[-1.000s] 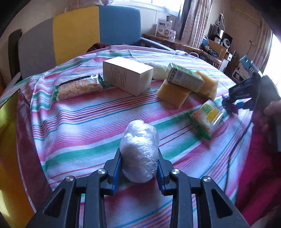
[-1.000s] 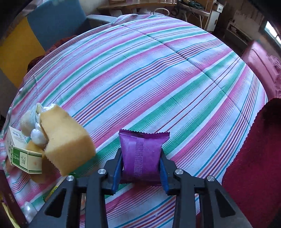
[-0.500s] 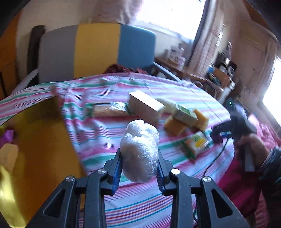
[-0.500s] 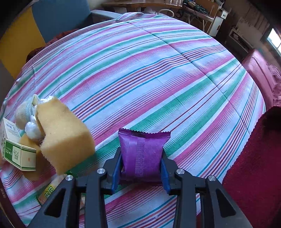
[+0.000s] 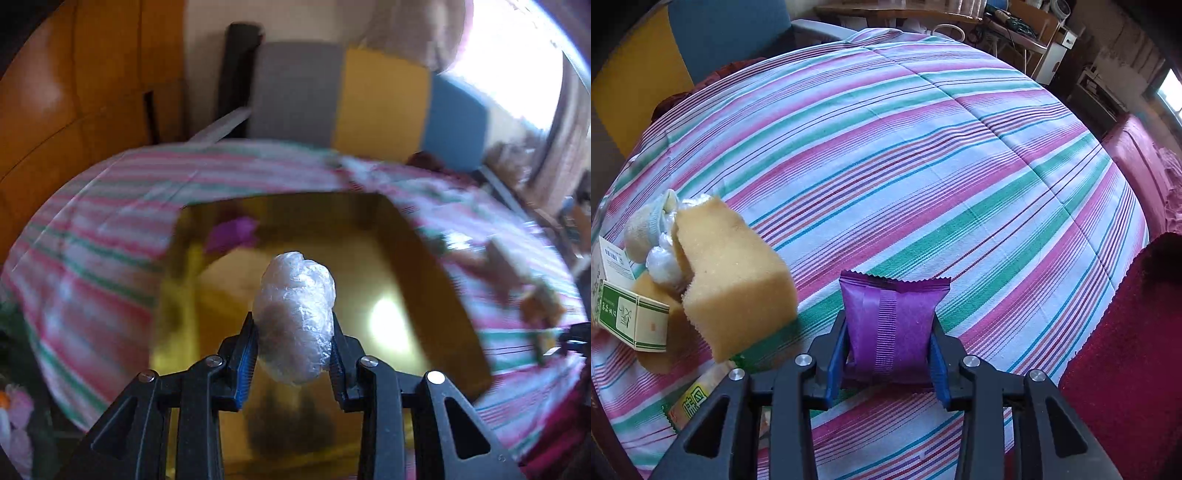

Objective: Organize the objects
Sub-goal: 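Carry the white bun toward the tray while the right gripper grasps another purple pastry, then release the white bun in the tray while the right gripper drops the purple pastry beside it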

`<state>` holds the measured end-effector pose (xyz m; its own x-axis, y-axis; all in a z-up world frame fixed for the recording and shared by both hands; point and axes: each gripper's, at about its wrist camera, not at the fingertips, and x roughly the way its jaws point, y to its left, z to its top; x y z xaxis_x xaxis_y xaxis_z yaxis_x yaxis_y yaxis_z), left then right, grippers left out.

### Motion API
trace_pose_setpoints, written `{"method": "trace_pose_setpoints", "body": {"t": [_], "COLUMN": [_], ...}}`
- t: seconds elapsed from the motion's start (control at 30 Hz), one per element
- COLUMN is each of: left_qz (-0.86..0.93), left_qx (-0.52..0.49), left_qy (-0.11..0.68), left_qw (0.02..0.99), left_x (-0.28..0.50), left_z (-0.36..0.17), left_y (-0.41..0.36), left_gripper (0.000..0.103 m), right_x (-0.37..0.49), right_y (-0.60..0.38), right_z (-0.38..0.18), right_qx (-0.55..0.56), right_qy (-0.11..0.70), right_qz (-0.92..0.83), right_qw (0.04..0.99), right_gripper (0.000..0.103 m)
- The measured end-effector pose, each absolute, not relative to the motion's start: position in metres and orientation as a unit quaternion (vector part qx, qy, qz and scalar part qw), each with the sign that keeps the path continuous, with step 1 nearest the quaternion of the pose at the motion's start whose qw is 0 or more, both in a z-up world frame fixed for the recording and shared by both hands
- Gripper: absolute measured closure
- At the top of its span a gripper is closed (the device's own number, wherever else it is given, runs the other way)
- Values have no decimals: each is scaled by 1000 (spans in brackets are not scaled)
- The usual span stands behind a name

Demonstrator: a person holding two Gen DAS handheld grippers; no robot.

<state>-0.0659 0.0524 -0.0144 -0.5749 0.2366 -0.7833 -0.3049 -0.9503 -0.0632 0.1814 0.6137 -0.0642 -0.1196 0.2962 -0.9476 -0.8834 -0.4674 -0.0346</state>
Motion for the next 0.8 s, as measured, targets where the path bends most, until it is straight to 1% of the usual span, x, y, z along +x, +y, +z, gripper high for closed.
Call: {"method": "trace_pose_setpoints", "body": {"t": [0.17, 0.23, 0.27, 0.33, 0.4, 0.5, 0.63, 0.8], "left_qz": [871, 868, 867, 869, 870, 875, 895, 916], "left_qx": [-479, -485, -486, -482, -478, -470, -438, -396], "left_qy": [36, 33, 36, 40, 37, 24, 5, -30], "left_qw": [105, 99, 101, 105, 117, 112, 89, 54], "left_x": [-93, -97, -97, -96, -95, -91, -80, -62], "left_z": [-47, -52, -53, -53, -51, -43, -21, 3], "left_y": [29, 27, 26, 25, 26, 21, 6, -19], "left_gripper": [67, 65, 63, 61, 55, 55, 55, 55], "right_x": [182, 179, 179, 180, 180, 180, 183, 195], "right_y": [613, 610, 610, 610, 610, 611, 612, 602], "right_z": [-64, -65, -65, -64, -64, -63, -64, -27], "right_qx": [-508, -508, -508, -508, -508, -506, -487, -401], "right_qy": [288, 288, 288, 287, 288, 291, 314, 315], "right_qz": [691, 690, 690, 690, 690, 691, 693, 753], "right_qw": [427, 428, 428, 428, 427, 427, 428, 416], "right_gripper": [63, 63, 63, 63, 63, 63, 66, 67]}}
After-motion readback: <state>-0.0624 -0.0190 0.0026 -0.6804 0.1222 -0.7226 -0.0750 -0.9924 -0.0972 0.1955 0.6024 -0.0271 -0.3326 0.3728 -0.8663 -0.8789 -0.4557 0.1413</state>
